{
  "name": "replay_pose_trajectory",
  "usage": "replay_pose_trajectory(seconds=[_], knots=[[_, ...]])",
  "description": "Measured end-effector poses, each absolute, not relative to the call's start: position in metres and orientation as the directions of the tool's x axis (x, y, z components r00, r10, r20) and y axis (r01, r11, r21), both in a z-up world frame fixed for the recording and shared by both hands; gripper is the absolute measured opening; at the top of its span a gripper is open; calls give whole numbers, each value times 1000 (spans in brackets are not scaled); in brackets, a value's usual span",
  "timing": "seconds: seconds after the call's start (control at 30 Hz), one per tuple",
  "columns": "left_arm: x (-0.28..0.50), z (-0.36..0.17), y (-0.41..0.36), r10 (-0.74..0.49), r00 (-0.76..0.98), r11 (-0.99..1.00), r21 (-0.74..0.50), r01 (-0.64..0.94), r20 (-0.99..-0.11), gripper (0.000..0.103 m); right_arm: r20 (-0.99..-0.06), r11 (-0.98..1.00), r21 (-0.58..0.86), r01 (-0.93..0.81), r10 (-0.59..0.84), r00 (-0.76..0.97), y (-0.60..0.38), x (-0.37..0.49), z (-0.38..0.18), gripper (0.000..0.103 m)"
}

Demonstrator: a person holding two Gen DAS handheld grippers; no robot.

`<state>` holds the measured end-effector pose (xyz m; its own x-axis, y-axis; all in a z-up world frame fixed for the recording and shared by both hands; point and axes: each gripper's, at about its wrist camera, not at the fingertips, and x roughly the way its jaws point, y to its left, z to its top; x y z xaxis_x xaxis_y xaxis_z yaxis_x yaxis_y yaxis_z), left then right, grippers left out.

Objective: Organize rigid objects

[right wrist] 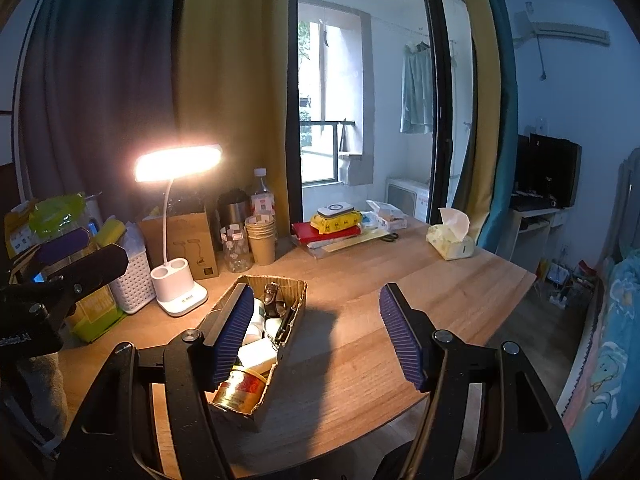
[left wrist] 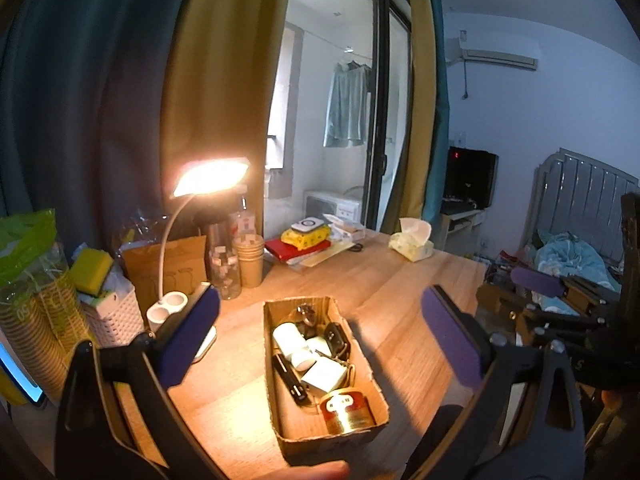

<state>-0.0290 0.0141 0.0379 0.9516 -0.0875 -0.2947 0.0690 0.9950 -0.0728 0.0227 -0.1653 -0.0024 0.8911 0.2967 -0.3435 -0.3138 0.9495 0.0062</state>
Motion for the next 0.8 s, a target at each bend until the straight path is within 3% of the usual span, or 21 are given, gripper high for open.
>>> replay_pose_trajectory(seconds=[0.8], knots=[[-29, 39, 15, -94, 953, 994, -75, 75, -288, 102, -364, 949, 6, -314, 295, 884, -165, 25, -9, 69]])
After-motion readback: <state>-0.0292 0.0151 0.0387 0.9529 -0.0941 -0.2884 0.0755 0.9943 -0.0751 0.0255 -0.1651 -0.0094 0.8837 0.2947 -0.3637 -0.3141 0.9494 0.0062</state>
